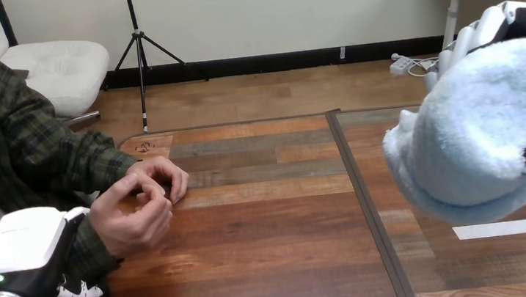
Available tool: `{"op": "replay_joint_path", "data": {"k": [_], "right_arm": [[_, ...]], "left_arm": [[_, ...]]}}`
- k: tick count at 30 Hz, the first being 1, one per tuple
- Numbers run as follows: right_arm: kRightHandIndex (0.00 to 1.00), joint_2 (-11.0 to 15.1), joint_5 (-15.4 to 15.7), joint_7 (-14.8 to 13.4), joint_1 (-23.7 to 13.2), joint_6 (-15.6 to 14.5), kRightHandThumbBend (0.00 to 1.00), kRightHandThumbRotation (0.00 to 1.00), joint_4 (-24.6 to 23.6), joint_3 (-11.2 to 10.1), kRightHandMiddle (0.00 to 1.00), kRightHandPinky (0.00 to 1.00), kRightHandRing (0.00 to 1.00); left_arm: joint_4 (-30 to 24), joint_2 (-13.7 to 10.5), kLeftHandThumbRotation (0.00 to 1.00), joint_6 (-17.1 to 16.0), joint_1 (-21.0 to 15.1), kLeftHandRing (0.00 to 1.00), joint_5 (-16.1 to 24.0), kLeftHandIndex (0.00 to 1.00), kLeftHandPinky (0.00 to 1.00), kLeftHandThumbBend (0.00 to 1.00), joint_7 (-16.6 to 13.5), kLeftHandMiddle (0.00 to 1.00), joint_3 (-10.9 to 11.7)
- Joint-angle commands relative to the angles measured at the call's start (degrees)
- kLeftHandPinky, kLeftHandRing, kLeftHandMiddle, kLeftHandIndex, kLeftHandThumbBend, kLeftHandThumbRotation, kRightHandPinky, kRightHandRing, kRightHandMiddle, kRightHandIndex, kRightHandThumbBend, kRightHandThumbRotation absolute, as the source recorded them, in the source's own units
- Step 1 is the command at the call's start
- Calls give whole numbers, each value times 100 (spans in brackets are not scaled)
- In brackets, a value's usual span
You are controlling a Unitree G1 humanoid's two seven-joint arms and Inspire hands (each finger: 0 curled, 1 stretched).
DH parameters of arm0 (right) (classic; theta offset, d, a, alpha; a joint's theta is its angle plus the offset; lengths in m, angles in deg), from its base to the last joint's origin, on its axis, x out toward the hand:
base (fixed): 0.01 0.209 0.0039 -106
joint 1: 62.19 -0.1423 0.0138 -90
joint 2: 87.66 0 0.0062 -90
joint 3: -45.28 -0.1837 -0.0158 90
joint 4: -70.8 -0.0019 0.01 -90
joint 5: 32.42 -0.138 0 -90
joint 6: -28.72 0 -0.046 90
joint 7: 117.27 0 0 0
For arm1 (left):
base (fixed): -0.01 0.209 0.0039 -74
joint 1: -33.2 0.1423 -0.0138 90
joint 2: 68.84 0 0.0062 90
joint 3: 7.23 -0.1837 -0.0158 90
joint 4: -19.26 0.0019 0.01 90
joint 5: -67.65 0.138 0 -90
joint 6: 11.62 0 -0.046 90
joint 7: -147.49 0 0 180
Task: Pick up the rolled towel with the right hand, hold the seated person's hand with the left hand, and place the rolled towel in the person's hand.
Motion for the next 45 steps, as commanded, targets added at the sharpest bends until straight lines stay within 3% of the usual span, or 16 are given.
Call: {"op": "replay_joint_path", "data": {"k": [1, 11, 14, 17, 20, 27, 38, 45], "right_arm": [[28, 95, -262, 40, -206, -87, 74, 0, -264, -126, 23, 11, 18], [27, 122, -304, 87, -252, -169, 74, 0, -228, -156, 23, 10, 17], [27, 139, -384, 83, -251, -316, 74, 0, -239, -146, 23, 11, 18], [27, 134, -352, 86, -272, -309, 74, 0, -225, -147, 23, 11, 18], [27, 145, -347, 99, -288, -356, 74, 0, -214, -141, 23, 11, 18], [27, 73, -140, 108, -356, -97, 74, 0, -142, -121, 23, 12, 18], [28, 71, -181, 76, -388, -248, 73, 0, -139, -47, 24, 12, 19], [28, 12, -28, 7, -456, -152, 74, 0, -71, 21, 24, 12, 19]], "left_arm": [[182, 144, 7, -11, -15, 58, -69, 69, 51, 96, 121, 65, -269], [289, 214, 0, -187, -26, 48, -373, 57, 43, 88, 84, 53, -231], [292, 224, 0, -240, -24, 44, -451, 53, 40, 86, 69, 50, -222], [307, 235, 0, -348, -19, 42, -501, 50, 38, 85, -77, 47, -217], [199, 229, 0, -340, 16, 41, -568, 49, 38, 84, -35, 46, -201], [81, 254, 0, -488, 58, 39, -758, 46, 36, 82, -100, 43, -135], [-71, 325, 0, -644, 114, 36, -1046, 43, 32, 81, -160, 40, -24], [-286, 415, 0, -681, 208, 34, -1288, 41, 29, 82, -189, 39, 96]]}}
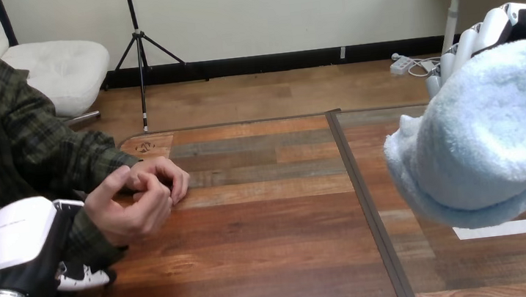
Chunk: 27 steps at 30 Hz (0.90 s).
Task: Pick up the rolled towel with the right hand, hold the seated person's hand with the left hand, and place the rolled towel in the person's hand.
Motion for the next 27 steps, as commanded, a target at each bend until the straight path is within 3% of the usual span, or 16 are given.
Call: {"op": "replay_joint_path", "data": {"k": [1, 5, 9, 17, 27], "right_arm": [[28, -53, 42, -102, -467, 91, 74, 0, -55, 59, 24, 12, 19], [29, -58, 80, -57, -542, 64, 74, 0, 49, 113, 25, 12, 19], [28, -114, 407, -88, -642, 406, 74, 0, 158, 174, 25, 13, 19], [27, -166, 676, -126, -813, 627, 74, 0, 375, 304, 26, 14, 20], [26, -259, 1033, -122, -1142, 989, 75, 0, 780, 497, 26, 15, 21]], "left_arm": [[-259, 309, 0, -179, 126, 33, -220, 41, 29, 82, 79, 39, -43], [-444, 360, 0, -92, 193, 32, -377, 40, 27, 82, 201, 39, 30], [-573, 422, 0, -132, 242, 31, -545, 39, 26, 83, 268, 38, 110], [-777, 499, 0, -226, 300, 30, -693, 37, 25, 83, 262, 37, 177], [-1210, 672, 0, -70, 396, 29, -808, 36, 24, 82, 416, 36, 292]]}}
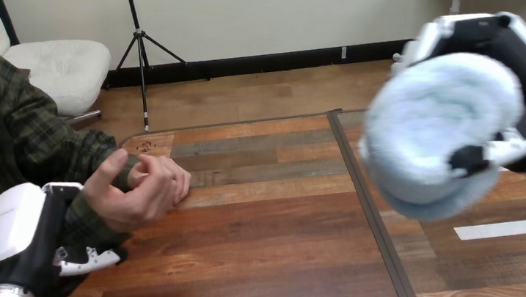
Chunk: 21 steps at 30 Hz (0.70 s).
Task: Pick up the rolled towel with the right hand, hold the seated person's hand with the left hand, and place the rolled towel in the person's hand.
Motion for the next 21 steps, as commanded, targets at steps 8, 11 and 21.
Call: {"op": "replay_joint_path", "data": {"k": [8, 11, 21], "right_arm": [[26, -139, 247, -65, -935, 380, 76, 0, 532, 221, 26, 15, 21], [27, -152, 253, -23, -1062, 360, 76, 0, 714, 281, 26, 16, 21], [30, -254, 479, 47, -1487, 590, 76, 0, 1353, 417, 27, 17, 23]], "left_arm": [[-592, 559, 0, -71, 64, 28, -162, 37, 23, 84, 202, 36, -109], [-625, 607, 0, -128, 62, 28, -148, 36, 23, 84, 200, 35, -90], [-953, 760, 0, -81, 113, 27, -99, 36, 22, 84, 280, 35, -58]]}}
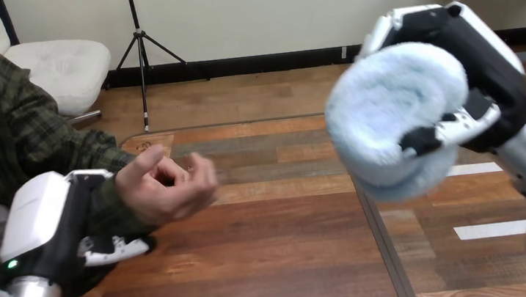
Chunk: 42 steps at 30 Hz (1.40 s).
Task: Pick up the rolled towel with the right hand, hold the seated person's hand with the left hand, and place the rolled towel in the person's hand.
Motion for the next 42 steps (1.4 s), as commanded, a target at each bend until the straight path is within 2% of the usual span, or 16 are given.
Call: {"op": "replay_joint_path", "data": {"k": [1, 8, 11, 17, 20, 23, 26, 29, 32, 35, 42], "right_arm": [[30, -135, 72, -12, -687, 210, 76, 0, 327, 74, 27, 17, 23], [31, -211, 253, -38, -965, 347, 76, 0, 699, 160, 27, 17, 23], [31, -206, 333, -61, -1070, 304, 76, 0, 817, 216, 27, 16, 23], [30, -217, 475, -237, -1212, 30, 76, 0, 898, 326, 27, 16, 22], [30, -207, 692, -354, -1272, 246, 77, 0, 971, 382, 26, 16, 22], [29, -220, 732, -388, -1317, 180, 76, 0, 978, 418, 26, 16, 22], [29, -239, 810, -411, -1387, 210, 77, 0, 1056, 455, 26, 16, 22], [29, -261, 841, -442, -1446, 162, 77, 0, 1100, 491, 26, 15, 21], [29, -308, 843, -401, -1525, 234, 77, 0, 1210, 525, 26, 15, 21], [29, -354, 912, -404, -1596, 378, 77, 0, 1344, 567, 25, 15, 21], [27, -501, 987, -214, -1798, 736, 75, 0, 1716, 631, 24, 13, 19]], "left_arm": [[-323, 339, 0, -69, -13, 27, -97, 36, 22, 84, 127, 34, -178], [-491, 431, 0, -43, -1, 27, -21, 35, 22, 83, 139, 34, -188], [-602, 497, 0, 10, 23, 26, -60, 34, 22, 82, 217, 33, -173], [-846, 626, 0, 112, 57, 26, -154, 34, 22, 81, 409, 33, -152], [-955, 678, 0, 90, 70, 26, -228, 34, 22, 81, 504, 33, -138], [-883, 700, 0, -45, 37, 26, -202, 34, 22, 81, 481, 33, -141], [-1185, 782, 0, 281, 92, 26, -121, 34, 22, 81, 606, 33, -135], [-1225, 825, 0, 248, 86, 26, -137, 34, 22, 81, 630, 33, -139], [-1339, 893, 0, 386, 103, 27, -163, 34, 22, 81, 741, 33, -139], [-1451, 939, 0, 372, 117, 27, -117, 34, 22, 81, 750, 34, -146], [-1601, 1044, 0, 374, 136, 27, -53, 34, 22, 83, 755, 34, -179]]}}
